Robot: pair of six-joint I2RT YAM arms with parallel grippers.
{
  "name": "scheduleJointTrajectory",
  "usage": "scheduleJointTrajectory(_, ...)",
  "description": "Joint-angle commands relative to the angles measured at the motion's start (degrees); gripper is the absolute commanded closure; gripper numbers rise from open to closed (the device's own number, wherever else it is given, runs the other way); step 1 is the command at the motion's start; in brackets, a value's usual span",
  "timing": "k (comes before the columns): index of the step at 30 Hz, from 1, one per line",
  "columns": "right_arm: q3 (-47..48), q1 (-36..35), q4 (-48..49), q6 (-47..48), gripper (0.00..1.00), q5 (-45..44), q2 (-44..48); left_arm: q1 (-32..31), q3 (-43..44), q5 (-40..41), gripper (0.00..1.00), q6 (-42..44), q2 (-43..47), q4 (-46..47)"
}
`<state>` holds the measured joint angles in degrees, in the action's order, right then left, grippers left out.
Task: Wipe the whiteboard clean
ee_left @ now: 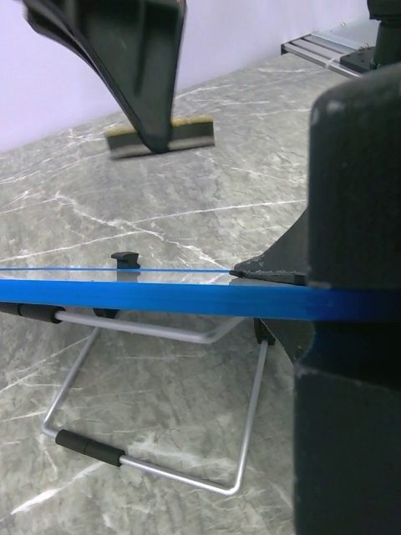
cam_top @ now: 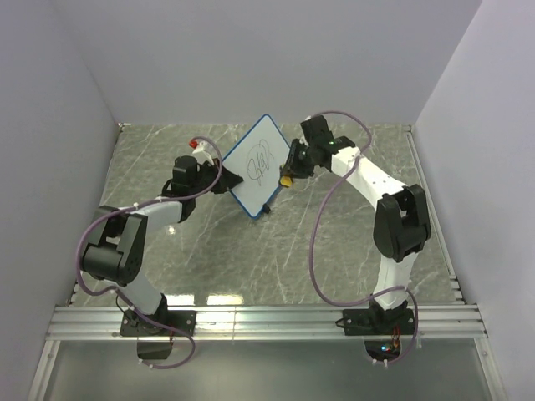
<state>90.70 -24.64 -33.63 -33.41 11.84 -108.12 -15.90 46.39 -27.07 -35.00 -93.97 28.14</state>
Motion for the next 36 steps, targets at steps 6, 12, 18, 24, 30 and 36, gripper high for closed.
scheduleJointTrajectory(6,12.3,-2.6,4.9,-1.5,1.0,12.5,-5.4,-2.4,-6.0,2.6,1.0,1.0,-5.4,-21.0)
scheduleJointTrajectory(12,20.9,-6.9,5.8,-5.0,1.0,15.8,-12.3,-3.6,-6.6,3.4,1.0,0.9,-6.1,-21.0)
scheduleJointTrajectory(18,24.6,-8.9,6.7,-7.6,1.0,16.6,-17.0,-4.9,-6.5,3.7,1.0,1.5,-6.7,-22.0)
scheduleJointTrajectory(24,23.0,-8.7,7.3,-8.5,1.0,15.2,-18.0,-6.2,-6.6,3.1,1.0,2.1,-6.9,-22.9)
scheduleJointTrajectory(30,11.1,-6.2,10.5,-9.8,1.0,13.2,-14.6,-7.1,-7.0,3.6,1.0,2.2,-5.9,-23.1)
scheduleJointTrajectory(36,5.8,-2.8,8.6,-7.0,1.0,12.3,-14.5,-7.2,-7.5,3.5,1.0,2.0,-5.5,-23.2)
